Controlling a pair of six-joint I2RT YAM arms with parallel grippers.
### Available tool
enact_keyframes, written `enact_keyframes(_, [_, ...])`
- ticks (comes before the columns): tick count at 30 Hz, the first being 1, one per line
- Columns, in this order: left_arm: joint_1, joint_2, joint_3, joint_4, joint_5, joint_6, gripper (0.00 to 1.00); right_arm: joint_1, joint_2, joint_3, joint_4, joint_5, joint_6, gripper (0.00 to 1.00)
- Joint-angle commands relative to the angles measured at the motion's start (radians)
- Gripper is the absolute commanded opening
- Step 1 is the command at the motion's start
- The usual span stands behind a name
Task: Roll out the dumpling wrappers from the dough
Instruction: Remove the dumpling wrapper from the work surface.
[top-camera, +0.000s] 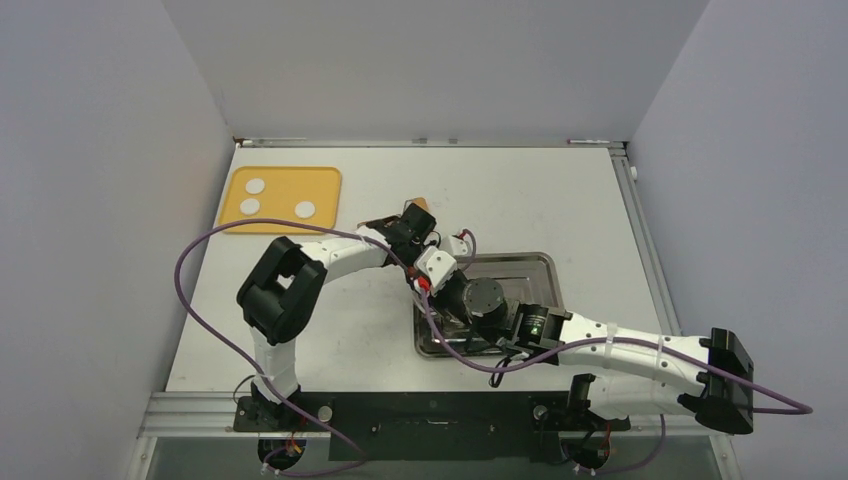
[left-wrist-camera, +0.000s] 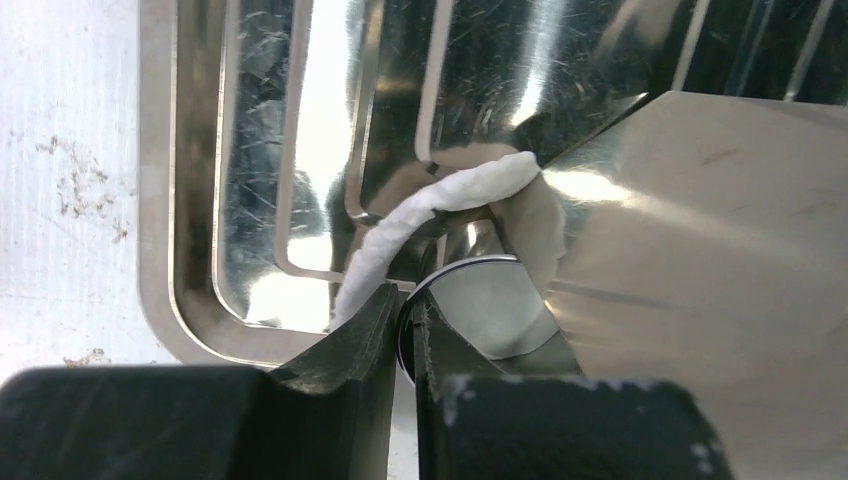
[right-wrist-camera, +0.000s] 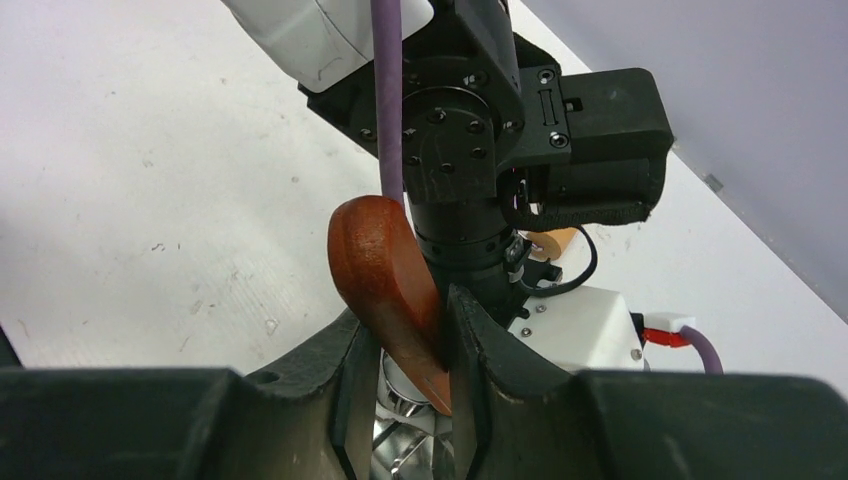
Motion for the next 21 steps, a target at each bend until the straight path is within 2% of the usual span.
enact_keyframes(1, [-0.046,-0.032,-0.042,0.057,-0.081,0.068,0.06,0.013,0.025,0.029,-0.382,0.004,0.172,0.08])
enact_keyframes(8, [-0.062,-0.046,-0.052,0.064,-0.102,0.071,0.05,0.016,0.020,0.093,-0.499,-0.008,0.140,0.08])
enact_keyframes(13, [-0.079,-0.054,-0.054,0.061,-0.098,0.075,0.05,0.014,0.007,0.126,-0.537,0.048,0.133,0.08])
enact_keyframes(18, [-0.090,-0.048,-0.049,0.055,-0.089,0.076,0.05,-0.014,-0.022,0.105,-0.461,0.174,0.132,0.08])
enact_keyframes(21, [-0.097,-0.045,-0.036,0.040,-0.060,0.075,0.05,-0.062,-0.083,0.077,-0.345,0.141,0.136,0.08])
